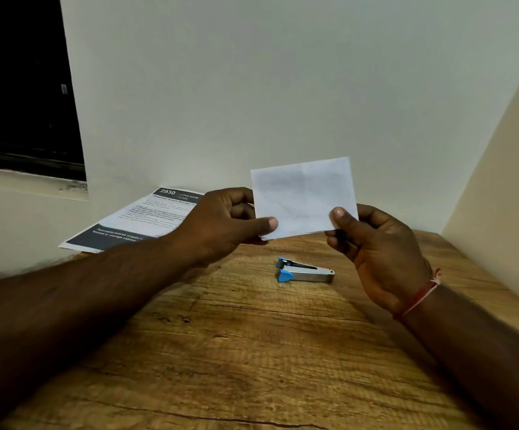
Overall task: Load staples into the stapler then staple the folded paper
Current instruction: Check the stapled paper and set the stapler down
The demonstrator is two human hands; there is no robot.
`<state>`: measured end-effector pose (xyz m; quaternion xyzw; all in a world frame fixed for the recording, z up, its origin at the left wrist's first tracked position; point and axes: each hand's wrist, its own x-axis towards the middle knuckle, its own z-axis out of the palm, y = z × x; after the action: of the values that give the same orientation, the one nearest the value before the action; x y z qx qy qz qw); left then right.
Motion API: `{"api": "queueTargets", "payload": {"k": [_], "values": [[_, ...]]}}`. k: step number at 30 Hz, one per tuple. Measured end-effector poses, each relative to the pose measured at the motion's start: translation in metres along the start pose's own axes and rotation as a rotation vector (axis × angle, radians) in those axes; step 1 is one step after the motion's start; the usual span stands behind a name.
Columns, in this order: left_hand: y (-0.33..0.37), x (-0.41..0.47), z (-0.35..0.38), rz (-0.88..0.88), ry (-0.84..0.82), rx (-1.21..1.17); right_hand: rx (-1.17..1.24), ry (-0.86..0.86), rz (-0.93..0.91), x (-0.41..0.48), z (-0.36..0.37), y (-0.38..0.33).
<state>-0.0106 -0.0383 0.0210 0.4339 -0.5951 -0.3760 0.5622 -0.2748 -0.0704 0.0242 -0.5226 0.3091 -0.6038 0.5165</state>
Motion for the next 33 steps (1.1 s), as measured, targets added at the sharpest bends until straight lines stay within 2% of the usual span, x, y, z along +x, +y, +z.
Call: {"api": "queueTargets", "payload": {"k": [3,7,10,15,18,22,26,28,31,33], "values": [[-0.003,0.004,-0.002,0.001,-0.008,0.007,-0.048,0.024,-0.027,0.005,-0.004,0.003],[-0.003,0.005,-0.002,0.029,-0.021,0.008,-0.281,0.027,-0.134,0.006,-0.009,0.005],[-0.006,0.009,-0.006,0.051,0.011,0.055,-0.486,-0.044,-0.198,0.006,-0.008,0.007],[-0.005,0.012,-0.016,0.063,0.043,0.117,-0.65,-0.22,-0.185,0.006,-0.011,0.005],[0.0,0.011,-0.017,0.067,-0.049,0.246,-0.656,-0.254,-0.185,0.005,-0.011,0.008],[0.002,0.009,-0.016,0.061,-0.102,0.278,-0.596,-0.173,-0.188,0.006,-0.01,0.01],[0.0,0.011,-0.019,0.075,-0.05,0.216,-0.524,-0.169,-0.151,0.007,-0.01,0.007],[-0.004,0.018,-0.024,0.091,0.023,0.207,-0.628,-0.225,-0.092,0.007,-0.012,0.005],[-0.011,0.029,-0.034,0.077,0.158,0.236,-1.015,-0.393,0.012,0.002,-0.016,0.002],[-0.015,0.034,-0.043,0.065,0.227,0.332,-1.173,-0.436,0.022,0.002,-0.015,0.005]]}}
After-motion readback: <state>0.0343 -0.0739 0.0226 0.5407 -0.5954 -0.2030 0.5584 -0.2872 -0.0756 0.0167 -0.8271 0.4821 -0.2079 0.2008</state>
